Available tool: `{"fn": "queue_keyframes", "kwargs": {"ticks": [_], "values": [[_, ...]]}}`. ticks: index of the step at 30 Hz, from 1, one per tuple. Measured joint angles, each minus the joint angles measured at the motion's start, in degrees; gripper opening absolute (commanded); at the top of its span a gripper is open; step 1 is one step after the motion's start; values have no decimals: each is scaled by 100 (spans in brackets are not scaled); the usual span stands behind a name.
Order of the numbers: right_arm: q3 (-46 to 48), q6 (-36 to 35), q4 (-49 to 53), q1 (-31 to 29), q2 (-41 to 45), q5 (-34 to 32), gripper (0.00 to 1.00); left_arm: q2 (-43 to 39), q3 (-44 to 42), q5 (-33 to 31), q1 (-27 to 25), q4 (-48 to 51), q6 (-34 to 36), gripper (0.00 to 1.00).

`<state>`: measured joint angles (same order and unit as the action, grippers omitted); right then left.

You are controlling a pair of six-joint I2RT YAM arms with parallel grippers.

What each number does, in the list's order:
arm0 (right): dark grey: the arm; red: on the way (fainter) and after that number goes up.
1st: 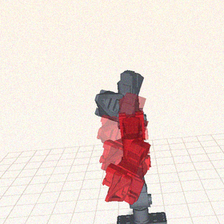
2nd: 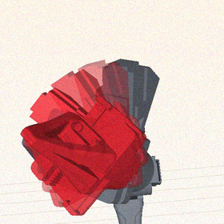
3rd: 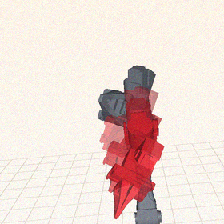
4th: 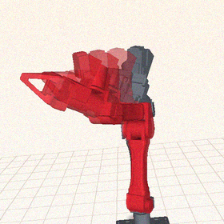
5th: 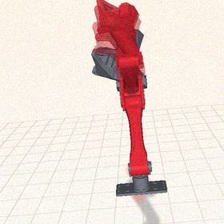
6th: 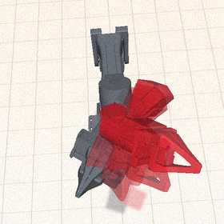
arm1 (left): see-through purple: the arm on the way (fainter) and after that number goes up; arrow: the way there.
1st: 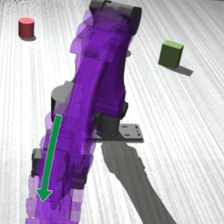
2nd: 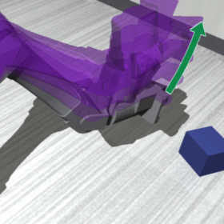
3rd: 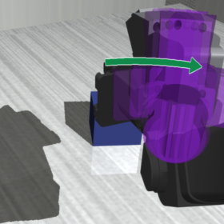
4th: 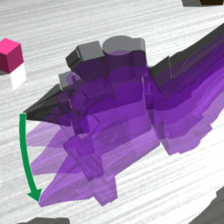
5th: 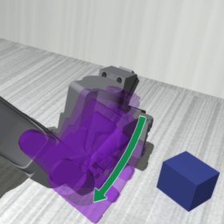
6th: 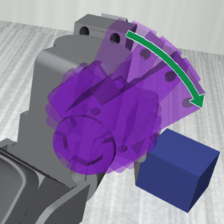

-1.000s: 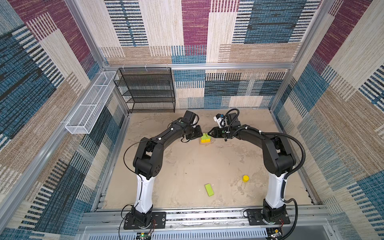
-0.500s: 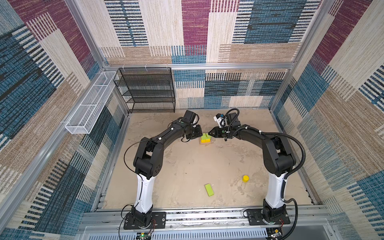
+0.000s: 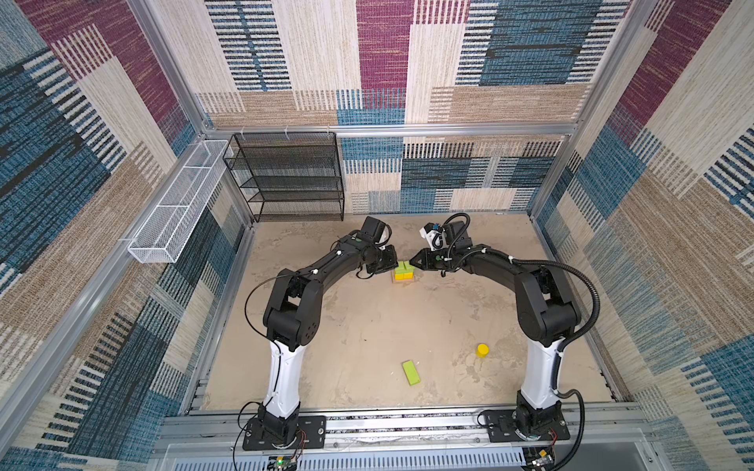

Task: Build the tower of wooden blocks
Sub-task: 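Press the two green cubes together from both sides with both grippers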

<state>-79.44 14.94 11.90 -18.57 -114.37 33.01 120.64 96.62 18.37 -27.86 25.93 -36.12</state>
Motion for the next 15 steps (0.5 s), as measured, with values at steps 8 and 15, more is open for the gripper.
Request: {"fn": "queue_keyframes", "kwargs": {"ticks": [8,15], "values": [[39,20,7,0,2,0,27,0,24,0,0,-2,-11,21],[118,22,7,0,39,-2,30,0,24,0,-2,0,-11,19]]}}
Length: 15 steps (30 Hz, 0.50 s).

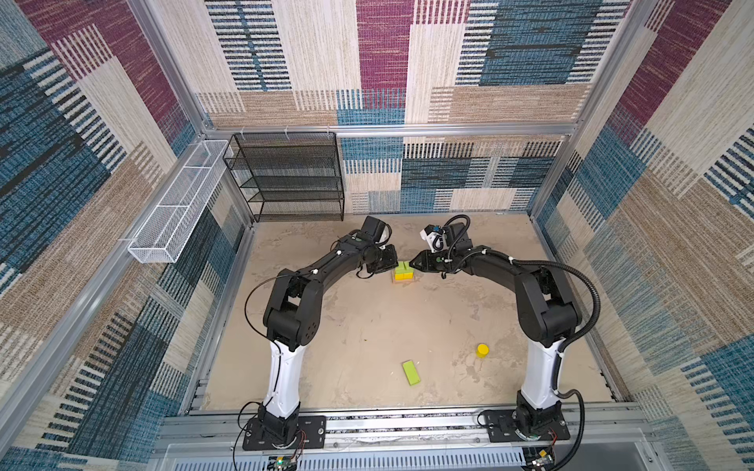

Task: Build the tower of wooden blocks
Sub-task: 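Press the two green cubes together from both sides with both grippers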

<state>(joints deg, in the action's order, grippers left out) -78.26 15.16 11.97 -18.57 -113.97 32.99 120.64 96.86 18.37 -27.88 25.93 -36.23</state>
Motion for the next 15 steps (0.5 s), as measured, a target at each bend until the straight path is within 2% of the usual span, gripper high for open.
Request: {"fn": "queue_keyframes", "kwargs": {"ticks": [5,15], "values": [[28,24,-2,0,20,0,24,0,4,2,-4,0,0,17],[44,61,-4,0,33,0,22,11,55,13,-33,0,0,17]]}}
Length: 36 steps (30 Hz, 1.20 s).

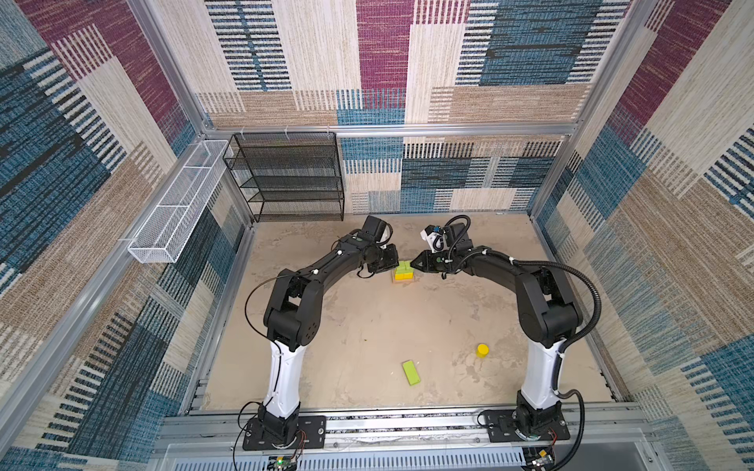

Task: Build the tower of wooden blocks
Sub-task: 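Press the two green cubes together from both sides with both grippers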

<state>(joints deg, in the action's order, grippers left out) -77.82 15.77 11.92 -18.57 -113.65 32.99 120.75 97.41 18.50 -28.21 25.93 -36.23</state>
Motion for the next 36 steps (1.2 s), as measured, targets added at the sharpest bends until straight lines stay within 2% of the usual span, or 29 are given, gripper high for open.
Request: {"fn": "queue_keyframes", "kwargs": {"ticks": [5,9,16,28,36], "values": [[11,2,0,0,0,0,23,26,33,-4,0,4,0,18],[11,24,0,0,0,0,28,31,68,-17,-2,46,2,24],[-48,24,4,-2,-7,-2,34,42,181,-63,-4,144,26,27],[-210,66,7,-2,-94,-4,33,179,398,-210,0,328,44,36],[-214,85,7,-2,-131,-2,30,234,446,-212,2,341,44,34]]}}
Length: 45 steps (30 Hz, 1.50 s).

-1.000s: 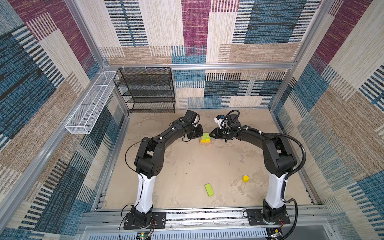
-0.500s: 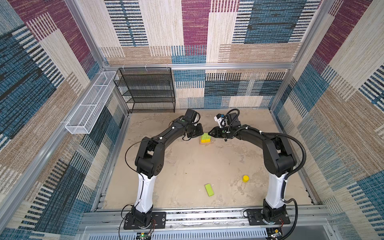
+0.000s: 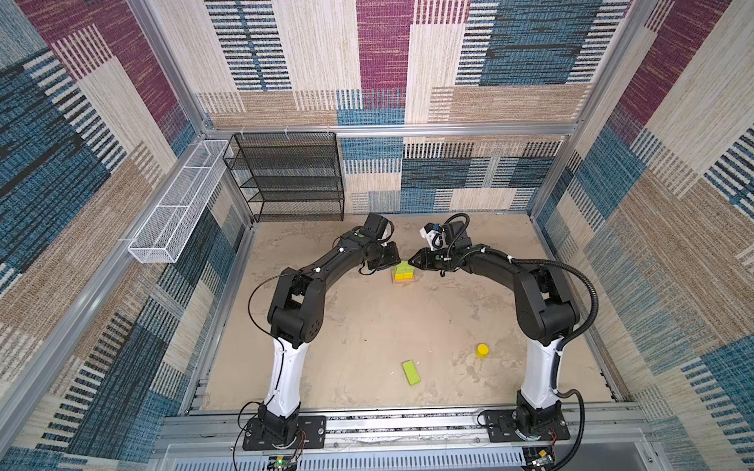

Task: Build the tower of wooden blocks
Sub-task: 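Press the two green cubes together from both sides with both grippers, then open both grippers and raise them away from the stack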

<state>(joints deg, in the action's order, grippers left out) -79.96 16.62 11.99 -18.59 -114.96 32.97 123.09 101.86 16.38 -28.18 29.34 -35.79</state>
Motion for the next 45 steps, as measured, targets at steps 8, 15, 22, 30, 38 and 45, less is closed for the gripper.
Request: {"fn": "queue_keyframes", "kwargs": {"ticks": [8,15,22,30,38,45], "values": [[9,4,-4,0,0,2,25,0,2,2,2,0,0,32],[9,24,-4,-4,0,2,23,0,2,2,4,2,0,32],[9,44,-4,-4,0,2,23,0,2,2,4,2,0,31],[9,44,-2,-4,0,2,23,0,2,2,4,2,0,29],[9,46,2,-7,0,0,33,0,2,2,4,2,0,35],[-2,46,52,-4,90,-55,44,-79,2,0,4,17,2,42]]}}
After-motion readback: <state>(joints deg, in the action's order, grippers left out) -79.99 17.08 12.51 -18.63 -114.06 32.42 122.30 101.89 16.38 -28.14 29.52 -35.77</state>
